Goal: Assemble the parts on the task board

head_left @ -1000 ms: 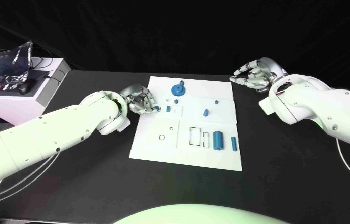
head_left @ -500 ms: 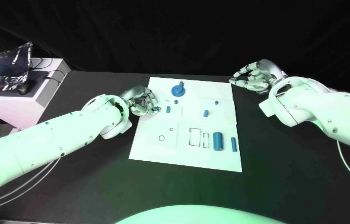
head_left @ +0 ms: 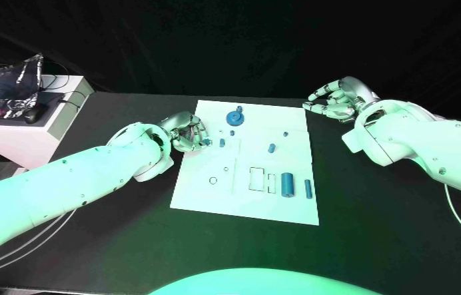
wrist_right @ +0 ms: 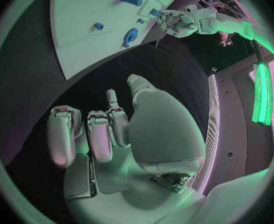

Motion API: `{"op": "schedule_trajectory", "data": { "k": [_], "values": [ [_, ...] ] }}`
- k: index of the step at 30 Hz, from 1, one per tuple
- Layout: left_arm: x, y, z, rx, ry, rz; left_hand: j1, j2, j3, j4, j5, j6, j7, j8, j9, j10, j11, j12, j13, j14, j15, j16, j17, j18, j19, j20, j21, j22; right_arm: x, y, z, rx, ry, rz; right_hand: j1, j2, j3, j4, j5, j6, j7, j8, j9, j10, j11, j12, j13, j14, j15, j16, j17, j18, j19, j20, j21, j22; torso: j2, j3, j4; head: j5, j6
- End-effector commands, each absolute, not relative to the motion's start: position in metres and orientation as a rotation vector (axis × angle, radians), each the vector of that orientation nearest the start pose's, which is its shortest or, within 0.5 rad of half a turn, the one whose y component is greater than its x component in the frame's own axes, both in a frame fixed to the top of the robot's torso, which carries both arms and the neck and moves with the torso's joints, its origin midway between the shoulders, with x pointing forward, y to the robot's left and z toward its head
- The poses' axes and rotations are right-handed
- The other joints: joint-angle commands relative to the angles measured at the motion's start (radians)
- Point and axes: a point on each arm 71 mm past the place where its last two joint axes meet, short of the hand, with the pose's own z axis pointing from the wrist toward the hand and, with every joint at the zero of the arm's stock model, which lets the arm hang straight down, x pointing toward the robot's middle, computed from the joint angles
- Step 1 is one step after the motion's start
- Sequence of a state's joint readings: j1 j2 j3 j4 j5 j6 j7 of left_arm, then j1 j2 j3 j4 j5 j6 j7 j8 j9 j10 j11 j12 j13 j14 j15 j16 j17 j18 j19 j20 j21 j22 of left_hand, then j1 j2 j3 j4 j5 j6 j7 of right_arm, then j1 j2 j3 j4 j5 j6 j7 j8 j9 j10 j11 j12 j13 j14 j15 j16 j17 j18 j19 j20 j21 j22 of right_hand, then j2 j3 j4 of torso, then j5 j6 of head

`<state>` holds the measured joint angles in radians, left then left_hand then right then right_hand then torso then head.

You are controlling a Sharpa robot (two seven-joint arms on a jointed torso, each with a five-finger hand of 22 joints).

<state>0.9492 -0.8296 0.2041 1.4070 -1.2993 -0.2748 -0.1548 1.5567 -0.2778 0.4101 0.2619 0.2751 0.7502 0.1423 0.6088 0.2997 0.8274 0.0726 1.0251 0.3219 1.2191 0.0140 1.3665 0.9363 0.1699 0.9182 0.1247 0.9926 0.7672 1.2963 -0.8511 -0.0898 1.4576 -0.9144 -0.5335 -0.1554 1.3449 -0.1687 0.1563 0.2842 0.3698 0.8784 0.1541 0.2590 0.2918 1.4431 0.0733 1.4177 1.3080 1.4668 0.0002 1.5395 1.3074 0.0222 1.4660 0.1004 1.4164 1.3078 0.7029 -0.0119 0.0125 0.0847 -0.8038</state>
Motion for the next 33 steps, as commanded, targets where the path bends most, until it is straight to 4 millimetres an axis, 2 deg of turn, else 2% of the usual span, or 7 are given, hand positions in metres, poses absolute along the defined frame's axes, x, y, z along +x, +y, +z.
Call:
{"op": "schedule_trajectory", "data": {
  "k": [1,9,12,24,33],
  "values": [
    [0.4898,0.2392,-0.2381,-0.220,1.821,-0.635,-0.005,-0.006,0.005,-0.004,-0.005,0.014,-0.001,-0.013,-0.015,-0.007,-0.006,0.025,0.013,0.008,-0.004,0.013,0.012,0.014,-0.003,-0.006,0.007,0.005,0.5140,-0.2438,-0.1583,0.476,1.580,0.710,0.001,0.001,0.007,0.001,0.005,-0.006,0.001,0.006,0.002,0.001,-0.004,0.002,0.119,0.079,-0.005,-0.003,0.154,0.014,0.045,-0.004,-0.003,0.163,0.000,-0.0004,0.0009,-0.001,-0.001],
    [0.4898,0.2387,-0.2390,-0.220,1.832,-0.626,-0.019,-0.005,0.007,-0.022,-0.005,0.031,-0.004,-0.042,-0.054,-0.029,-0.011,0.129,0.066,0.035,-0.008,0.051,0.064,0.010,0.006,-0.009,0.035,0.037,0.5139,-0.2434,-0.1584,0.476,1.580,0.711,0.001,0.001,0.007,0.001,0.005,-0.006,0.001,0.006,0.002,0.001,-0.004,0.002,0.119,0.079,-0.005,-0.003,0.154,0.014,0.045,-0.004,-0.003,0.163,0.000,-0.0001,0.0003,-0.001,-0.002],
    [0.4899,0.2390,-0.2394,-0.221,1.834,-0.621,-0.021,-0.004,0.008,-0.024,-0.005,0.032,-0.004,-0.048,-0.061,-0.032,-0.012,0.150,0.077,0.044,-0.008,0.060,0.080,0.007,0.018,-0.010,0.048,0.053,0.5139,-0.2432,-0.1585,0.475,1.580,0.711,0.001,0.001,0.007,0.001,0.005,-0.006,0.001,0.006,0.002,0.001,-0.004,0.002,0.119,0.079,-0.005,-0.003,0.154,0.014,0.045,-0.004,-0.003,0.163,0.000,0.0001,-0.0005,-0.001,-0.003],
    [0.4912,0.2403,-0.2418,-0.232,1.851,-0.590,-0.023,0.003,0.021,-0.030,-0.005,0.029,-0.001,-0.065,-0.078,-0.034,-0.012,0.192,0.097,0.079,-0.009,0.087,0.135,-0.003,0.060,-0.011,0.092,0.107,0.5136,-0.2432,-0.1584,0.476,1.580,0.711,0.001,0.001,0.008,0.003,0.004,-0.006,0.001,0.008,0.002,0.002,-0.004,0.003,0.119,0.079,-0.006,-0.004,0.153,0.014,0.045,-0.004,-0.003,0.163,0.000,0.0004,0.0000,-0.001,-0.005],
    [0.4921,0.2404,-0.2436,-0.236,1.863,-0.577,-0.013,0.020,0.045,-0.038,-0.008,0.049,-0.003,-0.067,-0.086,-0.031,-0.014,0.211,0.105,0.099,-0.011,0.101,0.166,-0.009,0.088,-0.013,0.122,0.142,0.5134,-0.2433,-0.1583,0.475,1.580,0.711,0.000,0.001,0.009,0.003,0.004,-0.006,0.000,0.009,0.003,0.002,-0.004,0.003,0.120,0.079,-0.006,-0.004,0.154,0.014,0.045,-0.004,-0.002,0.164,0.000,0.0003,-0.0004,-0.002,-0.006]
  ]
}}
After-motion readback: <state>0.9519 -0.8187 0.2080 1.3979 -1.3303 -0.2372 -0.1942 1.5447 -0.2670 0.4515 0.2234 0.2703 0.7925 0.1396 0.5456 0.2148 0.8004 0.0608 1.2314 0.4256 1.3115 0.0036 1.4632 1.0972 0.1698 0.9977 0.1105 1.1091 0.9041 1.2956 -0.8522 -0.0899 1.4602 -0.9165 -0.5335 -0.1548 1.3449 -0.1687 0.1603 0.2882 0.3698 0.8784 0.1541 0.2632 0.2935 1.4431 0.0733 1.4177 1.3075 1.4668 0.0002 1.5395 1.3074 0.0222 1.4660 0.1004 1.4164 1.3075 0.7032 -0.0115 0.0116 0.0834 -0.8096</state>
